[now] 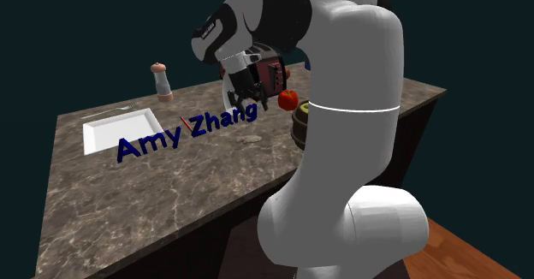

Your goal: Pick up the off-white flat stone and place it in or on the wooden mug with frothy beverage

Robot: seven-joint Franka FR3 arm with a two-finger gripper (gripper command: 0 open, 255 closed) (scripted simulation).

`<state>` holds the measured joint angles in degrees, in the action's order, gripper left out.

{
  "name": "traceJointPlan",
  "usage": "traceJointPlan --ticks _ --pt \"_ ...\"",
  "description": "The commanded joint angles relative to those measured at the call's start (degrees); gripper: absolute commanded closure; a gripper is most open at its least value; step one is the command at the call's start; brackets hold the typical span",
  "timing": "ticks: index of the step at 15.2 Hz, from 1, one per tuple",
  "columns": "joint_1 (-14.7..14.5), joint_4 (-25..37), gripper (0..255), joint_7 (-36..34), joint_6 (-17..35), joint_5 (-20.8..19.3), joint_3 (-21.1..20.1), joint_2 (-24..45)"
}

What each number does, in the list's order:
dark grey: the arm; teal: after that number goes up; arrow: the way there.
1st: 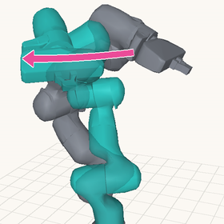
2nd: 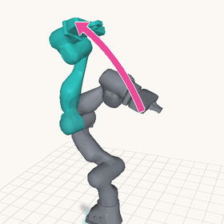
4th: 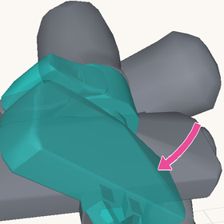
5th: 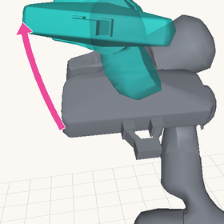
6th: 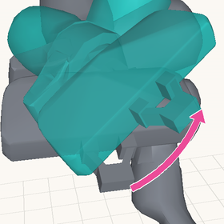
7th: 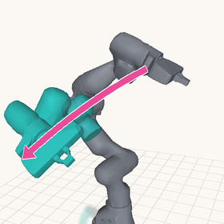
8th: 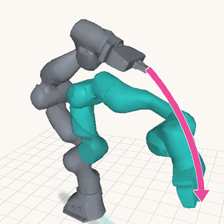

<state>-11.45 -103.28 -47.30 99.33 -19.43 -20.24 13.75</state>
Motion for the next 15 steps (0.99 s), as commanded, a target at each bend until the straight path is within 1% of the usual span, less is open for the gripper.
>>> traceJointPlan --ticks 1,4,11,12,15 --pt "0.16 -1.22 0 -0.21 1.18 -0.39 0.17 0.10" --pt "0.48 -3.07 0 -0.39 3.09 -0.64 0.39 0.13" --pt "0.48 -3.06 0 -0.39 3.08 -0.64 0.39 0.13" --pt "0.48 -3.06 255 -0.39 3.08 -0.64 0.39 0.13" --pt "0.48 -3.06 255 -0.39 3.08 -0.64 0.39 0.13"
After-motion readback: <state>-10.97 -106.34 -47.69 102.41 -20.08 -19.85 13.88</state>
